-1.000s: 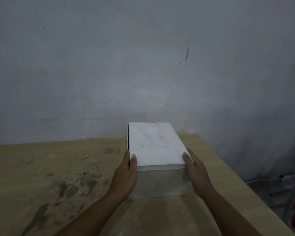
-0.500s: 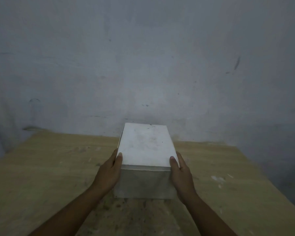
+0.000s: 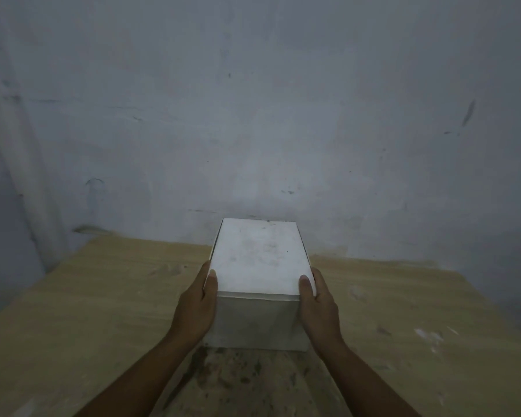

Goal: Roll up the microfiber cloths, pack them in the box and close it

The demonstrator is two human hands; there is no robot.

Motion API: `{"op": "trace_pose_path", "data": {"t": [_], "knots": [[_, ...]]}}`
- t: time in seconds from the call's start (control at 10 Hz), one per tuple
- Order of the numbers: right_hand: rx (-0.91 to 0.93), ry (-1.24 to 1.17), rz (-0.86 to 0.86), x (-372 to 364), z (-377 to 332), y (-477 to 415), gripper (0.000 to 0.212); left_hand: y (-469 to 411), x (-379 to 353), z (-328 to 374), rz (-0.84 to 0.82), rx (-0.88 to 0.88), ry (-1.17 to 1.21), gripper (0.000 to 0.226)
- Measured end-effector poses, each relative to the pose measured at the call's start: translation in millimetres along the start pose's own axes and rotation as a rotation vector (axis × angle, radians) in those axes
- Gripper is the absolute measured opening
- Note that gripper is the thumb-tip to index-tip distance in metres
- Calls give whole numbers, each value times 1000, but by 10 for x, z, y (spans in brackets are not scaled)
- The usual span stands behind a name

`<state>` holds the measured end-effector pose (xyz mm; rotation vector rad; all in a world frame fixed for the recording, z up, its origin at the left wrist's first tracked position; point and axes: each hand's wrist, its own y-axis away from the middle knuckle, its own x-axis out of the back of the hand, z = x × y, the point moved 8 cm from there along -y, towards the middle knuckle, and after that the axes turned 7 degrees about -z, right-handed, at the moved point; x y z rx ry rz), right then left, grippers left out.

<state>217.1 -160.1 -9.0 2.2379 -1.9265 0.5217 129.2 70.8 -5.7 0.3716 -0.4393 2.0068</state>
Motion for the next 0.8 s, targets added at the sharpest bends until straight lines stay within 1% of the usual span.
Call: {"op": "trace_pose_path", "data": {"t": [0.2,0.4,0.5,0.6,0.7,0.8], "knots": [[2,24,-33,-17,-50,-105,52,-107,-2,-26,6,-9,-2,51],[-4,19,-59,40,-76,-65,59,-117,48,-6,-56,10,-23,53],[24,7,-24,127,-95,13,55,-85,114,46,-95,38,-53,55],[64,58,-34,203,-154,72,42,-55,151,96,-160,33,-106,64],[56,173,-118,224,-271,13,40,-2,210,296,-168,23,-130,48],[44,313,-164,292,-545,-52,45,-16,350,571,-106,-1,-216,58]]}}
